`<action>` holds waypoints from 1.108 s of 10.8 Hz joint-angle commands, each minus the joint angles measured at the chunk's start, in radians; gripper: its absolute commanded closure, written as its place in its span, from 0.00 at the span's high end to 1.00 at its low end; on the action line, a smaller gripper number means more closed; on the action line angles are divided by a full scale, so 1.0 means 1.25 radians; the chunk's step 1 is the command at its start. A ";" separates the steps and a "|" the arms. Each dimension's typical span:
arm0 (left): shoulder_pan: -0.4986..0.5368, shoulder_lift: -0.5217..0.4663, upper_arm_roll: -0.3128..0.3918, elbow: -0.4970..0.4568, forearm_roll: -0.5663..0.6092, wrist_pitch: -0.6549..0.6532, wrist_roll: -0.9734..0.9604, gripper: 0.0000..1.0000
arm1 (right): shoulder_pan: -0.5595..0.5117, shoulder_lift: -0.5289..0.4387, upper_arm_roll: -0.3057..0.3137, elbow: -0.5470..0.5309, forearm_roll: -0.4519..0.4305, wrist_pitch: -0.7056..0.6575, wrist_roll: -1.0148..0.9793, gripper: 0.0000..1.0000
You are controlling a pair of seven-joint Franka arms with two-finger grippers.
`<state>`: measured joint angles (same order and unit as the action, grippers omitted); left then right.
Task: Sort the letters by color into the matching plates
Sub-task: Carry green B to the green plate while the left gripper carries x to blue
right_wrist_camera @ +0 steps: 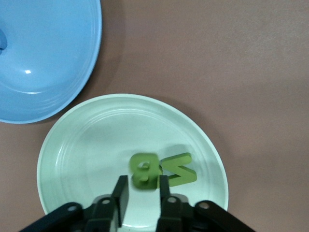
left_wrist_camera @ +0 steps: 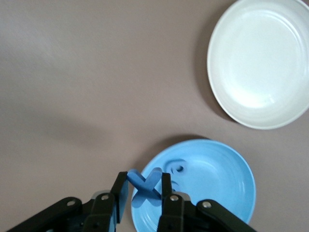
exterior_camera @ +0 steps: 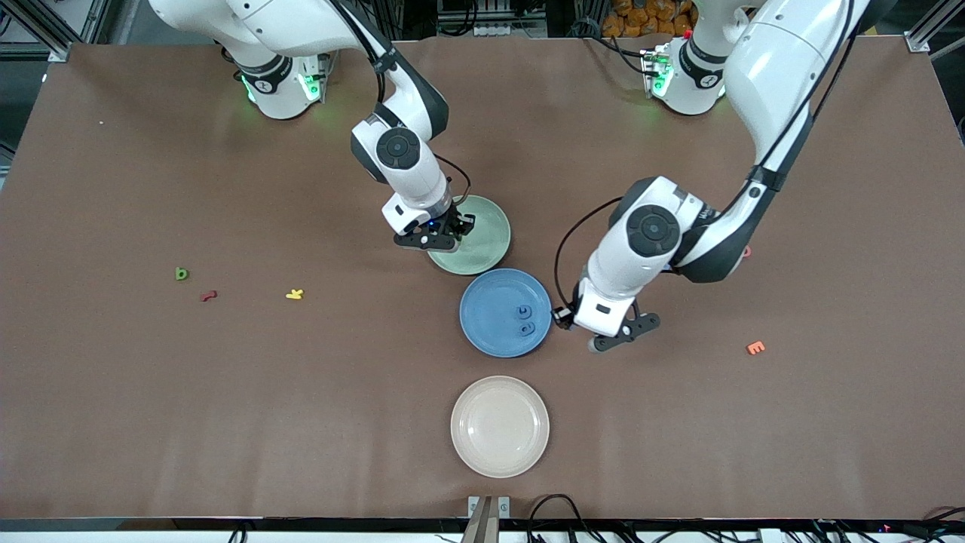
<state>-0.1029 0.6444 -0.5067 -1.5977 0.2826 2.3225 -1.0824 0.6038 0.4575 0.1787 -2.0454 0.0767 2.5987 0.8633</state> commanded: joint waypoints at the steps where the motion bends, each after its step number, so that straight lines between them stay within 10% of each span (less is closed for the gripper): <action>1: -0.060 0.011 0.005 0.023 -0.013 -0.012 -0.052 0.00 | -0.019 0.005 0.023 0.018 -0.029 -0.026 0.027 0.82; 2: -0.076 0.012 0.005 0.025 -0.011 -0.010 -0.063 0.00 | -0.022 0.003 0.024 0.018 -0.039 -0.033 0.027 1.00; 6: -0.120 0.037 0.010 0.056 -0.011 0.049 -0.068 0.00 | -0.079 -0.034 0.047 0.014 -0.072 -0.109 0.003 1.00; 7: -0.120 0.038 0.010 0.055 -0.002 0.049 -0.056 0.79 | -0.098 -0.057 0.048 0.012 -0.072 -0.148 -0.031 1.00; 8: -0.120 0.033 0.011 0.055 0.000 0.045 -0.056 1.00 | -0.118 -0.079 0.048 0.010 -0.072 -0.189 -0.064 1.00; 12: -0.068 0.020 0.011 0.044 0.029 -0.095 0.016 1.00 | -0.213 -0.124 0.048 -0.018 -0.072 -0.236 -0.211 0.99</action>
<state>-0.2281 0.6769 -0.4925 -1.5526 0.2932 2.2932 -1.1211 0.4112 0.3455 0.2189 -2.0251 -0.0012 2.3149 0.6804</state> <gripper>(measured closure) 0.137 0.013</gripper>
